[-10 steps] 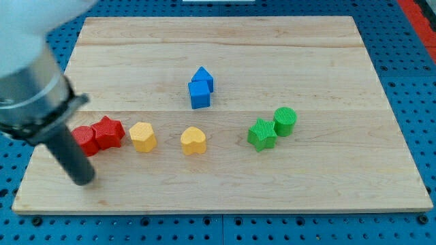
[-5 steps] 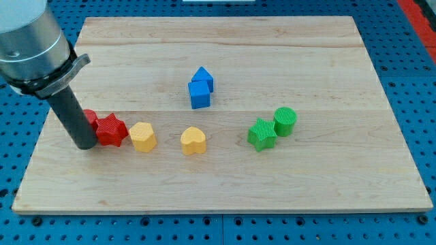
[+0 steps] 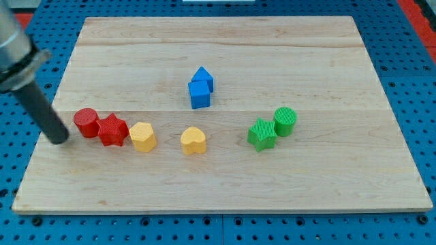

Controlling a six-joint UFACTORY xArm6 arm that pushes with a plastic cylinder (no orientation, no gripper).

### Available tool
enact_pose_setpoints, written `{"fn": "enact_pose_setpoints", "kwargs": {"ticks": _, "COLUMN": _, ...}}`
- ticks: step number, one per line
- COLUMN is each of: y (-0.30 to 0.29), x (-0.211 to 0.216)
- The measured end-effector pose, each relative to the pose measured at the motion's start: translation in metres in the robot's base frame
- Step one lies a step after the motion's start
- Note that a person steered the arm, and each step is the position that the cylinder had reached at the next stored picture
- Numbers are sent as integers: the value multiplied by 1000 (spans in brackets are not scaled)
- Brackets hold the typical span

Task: Move the red blocks away from each other

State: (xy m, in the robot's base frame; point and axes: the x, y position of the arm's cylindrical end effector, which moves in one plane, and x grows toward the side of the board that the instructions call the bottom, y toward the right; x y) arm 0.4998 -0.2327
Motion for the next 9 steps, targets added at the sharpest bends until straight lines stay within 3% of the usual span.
{"fn": "enact_pose_setpoints", "kwargs": {"ticks": 2, "y": 77, "x": 0}}
{"fn": "enact_pose_setpoints", "kwargs": {"ticks": 4, "y": 50, "x": -34}}
{"fn": "enact_pose_setpoints", "kwargs": {"ticks": 6, "y": 118, "x": -32}}
{"fn": "enact_pose_setpoints", "kwargs": {"ticks": 7, "y": 83, "x": -30}}
{"fn": "enact_pose_setpoints", "kwargs": {"ticks": 9, "y": 198, "x": -16}}
